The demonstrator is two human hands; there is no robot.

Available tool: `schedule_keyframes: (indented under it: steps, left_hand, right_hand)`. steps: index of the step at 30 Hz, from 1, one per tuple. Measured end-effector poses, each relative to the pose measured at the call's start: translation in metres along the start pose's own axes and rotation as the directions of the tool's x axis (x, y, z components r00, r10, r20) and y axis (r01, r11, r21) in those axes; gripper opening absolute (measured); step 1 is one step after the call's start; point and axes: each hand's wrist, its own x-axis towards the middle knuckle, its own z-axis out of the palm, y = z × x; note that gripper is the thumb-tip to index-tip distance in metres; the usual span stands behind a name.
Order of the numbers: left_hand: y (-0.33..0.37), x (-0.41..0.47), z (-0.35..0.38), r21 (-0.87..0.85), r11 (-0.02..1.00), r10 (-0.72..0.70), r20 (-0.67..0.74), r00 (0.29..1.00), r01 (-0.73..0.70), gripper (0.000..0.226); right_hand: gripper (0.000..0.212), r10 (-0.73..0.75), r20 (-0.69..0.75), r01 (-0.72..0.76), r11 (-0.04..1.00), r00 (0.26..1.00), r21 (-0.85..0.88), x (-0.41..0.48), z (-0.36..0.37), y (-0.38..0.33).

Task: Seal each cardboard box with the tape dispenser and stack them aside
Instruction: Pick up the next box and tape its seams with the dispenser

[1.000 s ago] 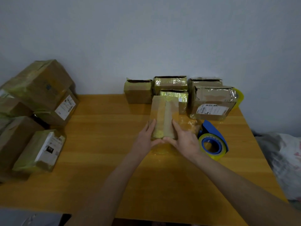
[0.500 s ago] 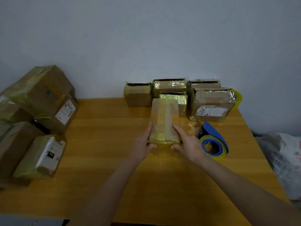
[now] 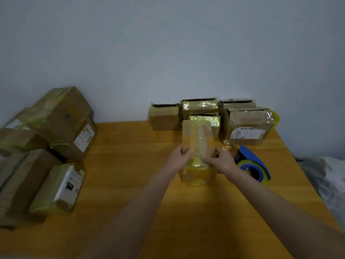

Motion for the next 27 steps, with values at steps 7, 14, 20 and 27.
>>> schedule_keyframes:
  steps: [7,14,20,27]
  left_hand:
    - [0.006,-0.029,-0.052,0.142,0.988,0.094,-0.273,0.957,-0.056,0.058]
    - [-0.018,-0.049,-0.136,0.21,0.978,0.085,-0.43,0.899,0.007,0.066]
    - [-0.051,-0.036,-0.217,0.3,0.952,0.092,-0.463,0.882,0.058,0.071]
    - [-0.097,-0.005,-0.319,0.416,0.906,0.132,-0.447,0.885,0.075,0.057]
  right_hand:
    - [0.067,-0.159,0.024,0.159,0.987,0.987,0.009,-0.001,0.045,-0.037]
    - [0.067,-0.251,0.12,0.252,0.968,0.961,0.011,-0.002,0.121,-0.094]
    - [0.059,-0.269,0.149,0.27,0.963,0.951,0.014,0.011,0.196,-0.137]
    - [0.06,-0.202,0.112,0.19,0.976,0.973,0.106,0.03,0.306,-0.187]
